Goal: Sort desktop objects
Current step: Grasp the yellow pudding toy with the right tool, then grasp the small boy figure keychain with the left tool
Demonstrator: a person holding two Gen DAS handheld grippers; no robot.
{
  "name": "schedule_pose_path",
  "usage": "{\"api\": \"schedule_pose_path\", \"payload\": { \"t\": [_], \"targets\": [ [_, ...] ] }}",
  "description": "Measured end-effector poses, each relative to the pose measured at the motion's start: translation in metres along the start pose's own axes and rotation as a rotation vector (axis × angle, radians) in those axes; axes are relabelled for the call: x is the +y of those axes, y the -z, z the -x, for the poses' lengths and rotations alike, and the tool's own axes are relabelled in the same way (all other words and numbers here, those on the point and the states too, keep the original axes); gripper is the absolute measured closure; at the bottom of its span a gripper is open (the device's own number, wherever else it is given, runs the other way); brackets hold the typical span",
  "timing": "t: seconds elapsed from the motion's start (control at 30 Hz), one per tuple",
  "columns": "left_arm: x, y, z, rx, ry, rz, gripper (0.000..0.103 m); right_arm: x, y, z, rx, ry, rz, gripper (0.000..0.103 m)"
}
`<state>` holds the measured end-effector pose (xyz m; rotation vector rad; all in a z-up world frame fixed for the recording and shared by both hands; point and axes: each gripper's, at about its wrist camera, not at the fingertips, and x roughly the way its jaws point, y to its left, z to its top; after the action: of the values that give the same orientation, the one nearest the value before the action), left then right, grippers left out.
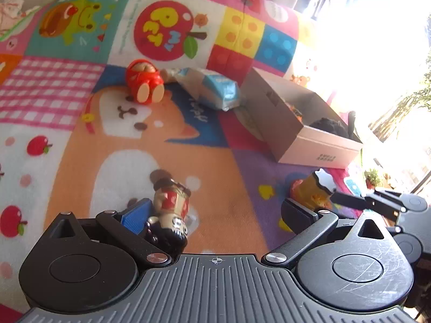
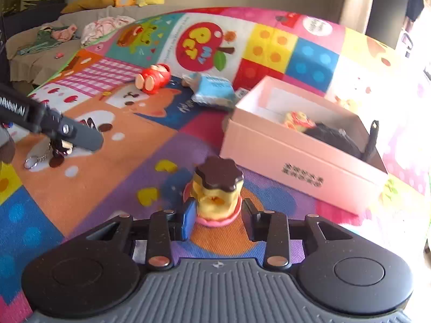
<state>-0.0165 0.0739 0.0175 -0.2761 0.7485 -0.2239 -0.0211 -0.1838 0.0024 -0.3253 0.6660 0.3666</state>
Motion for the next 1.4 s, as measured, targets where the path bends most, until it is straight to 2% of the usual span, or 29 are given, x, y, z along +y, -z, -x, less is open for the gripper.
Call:
{"api": "schedule_pose_path", "payload": {
  "t": [0.1,0.17,0.23,0.4,0.6,0.7,0.8,0.9,0.97,1.1,1.2,1.3,1.4],
  "targets": [
    [-0.014,-0.007,0.003,-0.04,-0.026,-0.032,0.0,-0.018,0.014,0.008,0.001,0.044,-0.047,0.061],
    [-0.019,-0.009,0.005,-0.055,-0.041,-0.037,0.0,-0.026,0.019,0.014,-0.014,0.058,-0.07,0.046],
    [-0.023,-0.011,0.005,-0.06,-0.044,-0.035,0.0,-0.03,0.02,0.017,-0.041,0.049,-0.086,0.037],
    [-0.029,-0.007,0.002,-0.069,-0.093,-0.032,0.0,-0.016,0.005,0.004,-0.042,-0.079,-0.102,0.032],
    [-0.026,0.003,0.01,-0.055,-0.103,-0.05,0.0,-0.005,-0.004,-0.017,0.004,-0.111,-0.118,0.03],
    [-0.022,0.007,0.011,-0.042,-0.109,-0.038,0.0,-0.008,-0.003,-0.018,0.012,-0.096,-0.126,0.029],
    [-0.02,0.009,0.01,-0.041,-0.115,-0.026,0.0,-0.013,0.0,-0.016,-0.002,0.017,-0.114,0.022],
    [-0.021,0.011,0.01,-0.042,-0.124,-0.036,0.0,-0.029,0.0,-0.019,0.028,0.099,-0.181,0.013],
    [-0.023,0.014,0.009,-0.038,-0.132,-0.059,0.0,-0.041,0.002,-0.022,0.057,0.104,-0.241,0.0],
    [-0.029,0.024,0.007,-0.013,-0.148,-0.128,0.0,-0.043,0.009,-0.019,0.074,0.062,-0.253,0.0],
    [-0.026,0.029,0.008,0.025,-0.117,-0.122,0.0,-0.035,0.012,-0.013,0.071,0.034,-0.221,0.0],
    [-0.022,0.034,0.012,0.06,-0.008,-0.09,0.0,-0.033,0.012,-0.013,0.07,0.032,-0.215,0.0],
    [-0.028,0.036,0.013,0.062,0.039,-0.097,0.0,-0.034,0.012,-0.014,0.075,0.027,-0.228,0.0]
  ]
}}
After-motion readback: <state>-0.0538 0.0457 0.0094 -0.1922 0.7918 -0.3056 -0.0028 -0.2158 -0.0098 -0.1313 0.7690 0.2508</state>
